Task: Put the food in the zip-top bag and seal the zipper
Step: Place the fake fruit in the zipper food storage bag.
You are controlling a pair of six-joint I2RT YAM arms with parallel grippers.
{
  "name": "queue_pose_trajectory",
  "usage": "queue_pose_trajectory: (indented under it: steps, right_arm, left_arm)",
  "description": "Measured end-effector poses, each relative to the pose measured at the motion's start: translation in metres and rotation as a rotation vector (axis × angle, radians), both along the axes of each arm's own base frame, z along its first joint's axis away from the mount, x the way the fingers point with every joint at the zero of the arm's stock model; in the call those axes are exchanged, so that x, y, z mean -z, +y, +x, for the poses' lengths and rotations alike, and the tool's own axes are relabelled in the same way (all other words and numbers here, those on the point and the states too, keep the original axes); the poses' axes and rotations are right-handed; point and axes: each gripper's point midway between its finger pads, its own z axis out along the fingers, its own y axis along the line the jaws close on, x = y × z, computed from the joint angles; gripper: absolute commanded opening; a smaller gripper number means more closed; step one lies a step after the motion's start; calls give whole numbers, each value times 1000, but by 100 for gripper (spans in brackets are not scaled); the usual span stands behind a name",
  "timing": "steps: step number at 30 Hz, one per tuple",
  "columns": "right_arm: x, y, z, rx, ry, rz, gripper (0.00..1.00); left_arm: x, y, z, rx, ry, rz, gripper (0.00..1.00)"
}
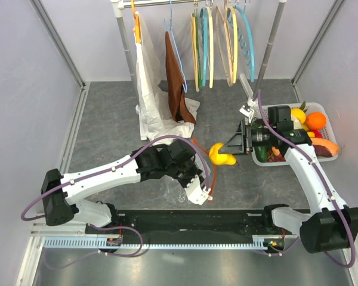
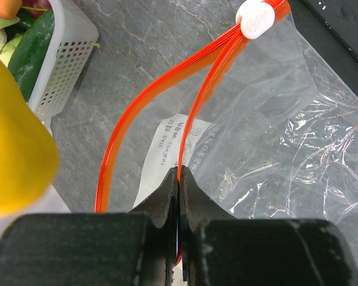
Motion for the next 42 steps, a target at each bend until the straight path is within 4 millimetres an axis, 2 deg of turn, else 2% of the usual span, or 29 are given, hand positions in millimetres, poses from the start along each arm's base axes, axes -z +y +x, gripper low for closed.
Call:
queue_pose_trajectory:
  steps: [7, 16, 19, 21, 23, 27, 37, 40, 42]
  right_arm:
    - [-5, 31, 9, -21, 24, 19, 57]
    - [35, 47, 10, 1, 122, -66, 56]
    - [49, 46, 16, 30, 118, -130, 60]
    - [57, 47, 20, 47, 92, -190, 74]
    - [58, 49, 22, 56, 57, -235, 79]
    - [47, 52, 26, 52, -27, -272, 98]
    - [24, 47, 26, 40, -133, -284, 98]
    - [5, 46, 29, 37, -193, -279, 98]
    - [-15, 44, 32, 37, -270, -268, 98]
  left_arm:
    - [-5, -4, 6, -19, -6, -31, 2]
    - [-23, -7, 9, -39, -27, -111, 2]
    - [-24, -6, 9, -40, -30, -117, 2]
    - [-27, -8, 10, -40, -36, -131, 2]
    - [-29, -9, 11, -40, -41, -140, 2]
    - [-32, -12, 12, -41, -48, -155, 2]
    - [-33, -14, 14, -41, -57, -171, 2]
    - [-34, -13, 13, -42, -59, -174, 2]
    - [-36, -12, 13, -41, -62, -176, 2]
